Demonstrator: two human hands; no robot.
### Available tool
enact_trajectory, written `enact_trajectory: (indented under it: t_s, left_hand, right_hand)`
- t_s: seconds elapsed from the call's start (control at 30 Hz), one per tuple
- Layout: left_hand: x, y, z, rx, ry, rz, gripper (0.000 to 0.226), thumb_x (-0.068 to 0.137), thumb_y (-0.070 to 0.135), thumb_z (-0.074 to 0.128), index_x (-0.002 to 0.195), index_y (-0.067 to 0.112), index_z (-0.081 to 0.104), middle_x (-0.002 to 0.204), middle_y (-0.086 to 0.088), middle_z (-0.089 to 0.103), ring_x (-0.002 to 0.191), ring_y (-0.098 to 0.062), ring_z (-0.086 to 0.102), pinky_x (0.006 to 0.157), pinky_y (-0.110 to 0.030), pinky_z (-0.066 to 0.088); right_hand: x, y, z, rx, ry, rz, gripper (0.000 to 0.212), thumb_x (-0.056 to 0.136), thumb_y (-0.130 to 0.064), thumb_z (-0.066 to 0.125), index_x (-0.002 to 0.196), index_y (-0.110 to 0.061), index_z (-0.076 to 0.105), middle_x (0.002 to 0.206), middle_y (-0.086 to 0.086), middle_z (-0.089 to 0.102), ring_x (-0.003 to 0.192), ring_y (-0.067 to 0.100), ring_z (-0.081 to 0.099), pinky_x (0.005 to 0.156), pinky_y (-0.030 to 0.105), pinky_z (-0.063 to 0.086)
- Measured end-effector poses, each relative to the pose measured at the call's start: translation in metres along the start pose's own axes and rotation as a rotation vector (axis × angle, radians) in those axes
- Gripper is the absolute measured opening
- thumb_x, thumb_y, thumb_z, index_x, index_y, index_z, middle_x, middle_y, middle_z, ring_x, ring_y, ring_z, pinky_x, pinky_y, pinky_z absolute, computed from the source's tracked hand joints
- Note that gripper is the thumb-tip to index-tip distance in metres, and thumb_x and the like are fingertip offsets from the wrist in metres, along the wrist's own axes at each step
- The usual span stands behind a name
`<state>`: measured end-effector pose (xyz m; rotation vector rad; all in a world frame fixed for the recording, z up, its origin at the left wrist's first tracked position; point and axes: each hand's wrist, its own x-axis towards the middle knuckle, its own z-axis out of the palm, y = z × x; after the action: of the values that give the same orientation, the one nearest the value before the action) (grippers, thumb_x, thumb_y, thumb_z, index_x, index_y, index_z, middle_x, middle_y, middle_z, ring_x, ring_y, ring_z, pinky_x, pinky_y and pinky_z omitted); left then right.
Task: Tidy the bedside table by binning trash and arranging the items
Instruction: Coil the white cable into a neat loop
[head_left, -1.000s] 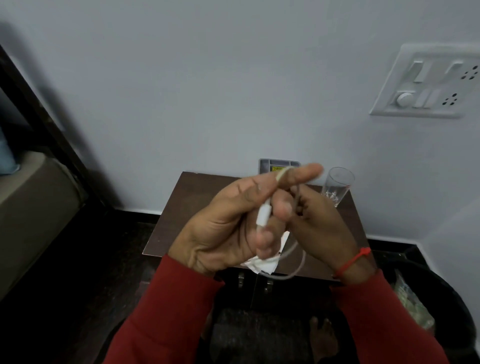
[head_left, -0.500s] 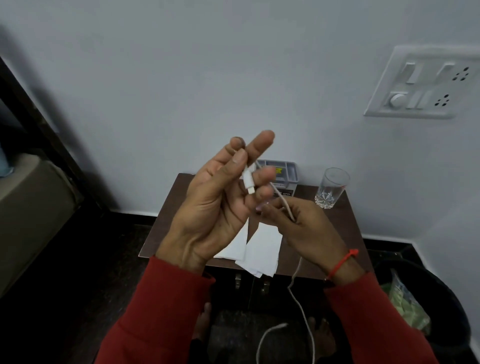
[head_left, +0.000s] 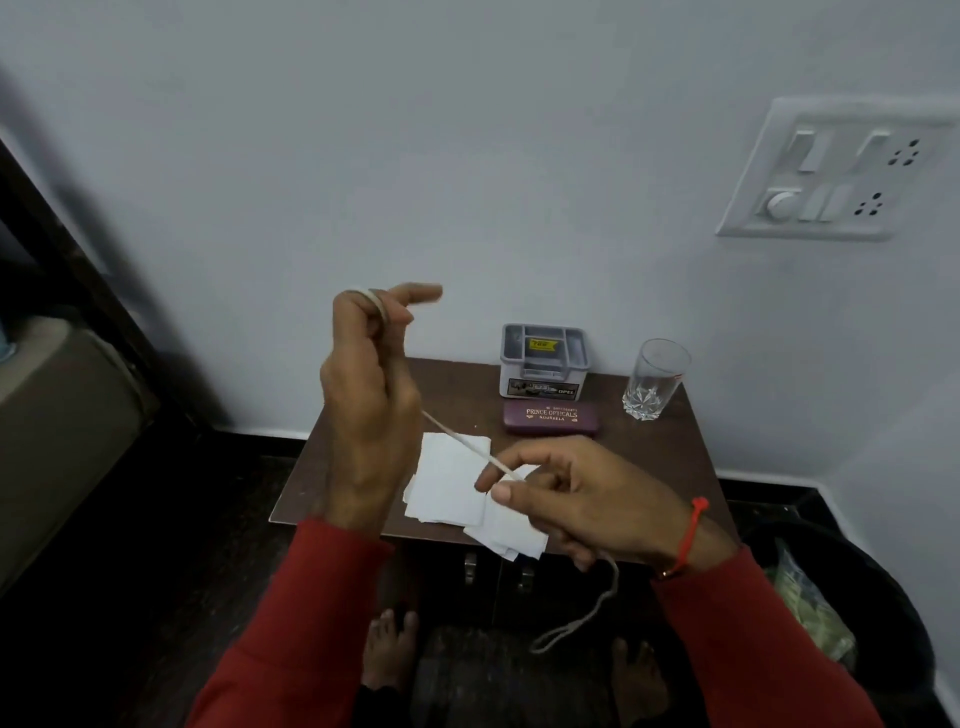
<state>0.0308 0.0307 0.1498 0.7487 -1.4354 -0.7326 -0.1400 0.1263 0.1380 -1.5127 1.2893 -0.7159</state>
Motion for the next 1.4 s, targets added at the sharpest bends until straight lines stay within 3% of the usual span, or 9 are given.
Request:
enact_trajectory:
  t_s: [0.1,0.2,0.3,0.37,0.53,0.8,1.0,1.2,1.4]
  left_hand:
    - [0.003,-0.010,0.001,0.002,-0.132,-0.277,0.021,0.098,-0.005,0.040,0.096,0.007,0.057,0.085,-0.004,0.063,0.073,0.002,0.057,0.072,-0.017,0.046]
    - [-0.006,-0.006,0.010,0.059,-0.340,-0.471,0.030,0.107,0.016,0.040,0.102,0.004,0.067,0.077,0.006,0.053,0.063,0.000,0.047,0.064,-0.012,0.041]
    - [-0.020,-0.005,0.015,0.179,-0.633,-0.354,0.025,0.109,0.019,0.042,0.111,0.017,0.067,0.080,0.006,0.061,0.070,-0.006,0.054,0.070,-0.019,0.047]
    - [-0.021,-0.003,0.016,0.080,-0.752,-0.461,0.027,0.106,0.022,0.043,0.108,0.019,0.070,0.078,-0.004,0.060,0.072,-0.022,0.054,0.071,-0.031,0.049]
    - [-0.022,0.005,0.033,-0.183,-0.915,-0.677,0.034,0.083,0.026,0.042,0.085,0.015,0.074,0.056,-0.001,0.039,0.049,-0.011,0.034,0.050,-0.027,0.023]
    - [-0.021,0.008,0.031,-0.540,-0.955,-0.778,0.042,0.086,0.027,0.032,0.080,0.012,0.070,0.050,0.000,0.030,0.057,-0.023,0.005,0.047,-0.031,0.008]
    - [-0.023,0.013,0.032,-0.348,-0.987,-0.791,0.051,0.106,0.040,0.037,0.076,0.016,0.069,0.051,0.004,0.022,0.045,-0.008,0.013,0.041,-0.022,0.010]
    - [-0.028,0.012,0.032,-0.061,-1.026,-0.758,0.057,0.107,0.052,0.033,0.090,0.013,0.071,0.057,0.005,0.028,0.046,-0.006,0.022,0.043,-0.017,0.021]
    - [-0.028,0.016,0.034,-0.268,-0.943,-0.718,0.045,0.109,0.046,0.035,0.076,0.020,0.051,0.062,0.001,0.023,0.051,-0.011,0.018,0.044,-0.020,0.018]
  right_hand:
    - [0.000,-0.002,-0.012,-0.006,0.318,-0.113,0.016,0.094,-0.026,0.064,0.100,-0.019,0.076,0.065,-0.009,0.067,0.057,0.008,0.058,0.054,0.020,0.047]
    - [-0.001,-0.003,-0.025,0.039,0.587,-0.236,0.014,0.091,-0.018,0.067,0.099,-0.018,0.078,0.090,-0.004,0.078,0.085,0.006,0.072,0.076,0.015,0.053]
    - [-0.002,-0.001,-0.030,0.060,0.704,-0.307,0.011,0.088,-0.013,0.070,0.095,-0.017,0.078,0.084,-0.012,0.077,0.077,0.000,0.069,0.070,0.011,0.049]
    - [-0.003,0.000,-0.034,0.083,0.776,-0.326,0.008,0.084,-0.011,0.074,0.090,-0.015,0.078,0.081,-0.010,0.077,0.074,0.000,0.068,0.066,0.011,0.048]
    - [-0.002,0.009,-0.039,0.087,0.869,-0.303,0.005,0.081,-0.016,0.077,0.086,-0.017,0.079,0.078,-0.010,0.076,0.070,-0.001,0.066,0.064,0.012,0.047]
    - [0.002,0.017,-0.039,0.139,0.890,-0.275,0.007,0.082,-0.022,0.075,0.088,-0.021,0.079,0.084,-0.009,0.078,0.083,0.005,0.073,0.071,0.014,0.053]
    - [0.004,0.019,-0.035,0.113,0.905,-0.257,0.008,0.079,-0.029,0.075,0.086,-0.028,0.078,0.082,-0.016,0.077,0.084,0.001,0.072,0.073,0.011,0.051]
    - [0.004,0.022,-0.035,0.100,0.952,-0.247,0.010,0.082,-0.023,0.076,0.090,-0.020,0.080,0.086,-0.014,0.077,0.085,0.000,0.070,0.070,0.011,0.050]
    - [0.007,0.025,-0.036,0.122,1.011,-0.252,0.006,0.080,-0.029,0.075,0.085,-0.028,0.078,0.080,-0.016,0.076,0.074,-0.003,0.067,0.067,0.010,0.049]
